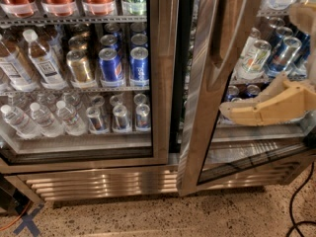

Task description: Open right fridge door

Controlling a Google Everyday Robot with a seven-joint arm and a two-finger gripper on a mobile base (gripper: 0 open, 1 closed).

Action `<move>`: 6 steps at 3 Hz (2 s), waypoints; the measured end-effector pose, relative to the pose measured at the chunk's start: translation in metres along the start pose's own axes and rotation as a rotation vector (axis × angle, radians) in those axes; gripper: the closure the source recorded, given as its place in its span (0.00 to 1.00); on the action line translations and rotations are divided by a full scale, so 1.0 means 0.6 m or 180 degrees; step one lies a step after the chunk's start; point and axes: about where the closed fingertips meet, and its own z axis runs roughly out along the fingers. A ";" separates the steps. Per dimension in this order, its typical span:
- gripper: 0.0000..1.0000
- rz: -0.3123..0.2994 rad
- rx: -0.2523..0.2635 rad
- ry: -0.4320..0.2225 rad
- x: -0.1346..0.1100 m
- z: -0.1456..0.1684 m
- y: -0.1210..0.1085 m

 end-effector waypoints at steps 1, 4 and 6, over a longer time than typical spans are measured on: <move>0.00 -0.0107 0.0308 0.0222 -0.008 -0.042 -0.007; 0.00 -0.0264 0.0663 0.0514 -0.017 -0.080 -0.010; 0.00 -0.0264 0.0663 0.0514 -0.017 -0.080 -0.010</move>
Offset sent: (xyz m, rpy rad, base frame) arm -0.0596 -0.0827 0.0286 -0.3058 -0.0683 -0.4952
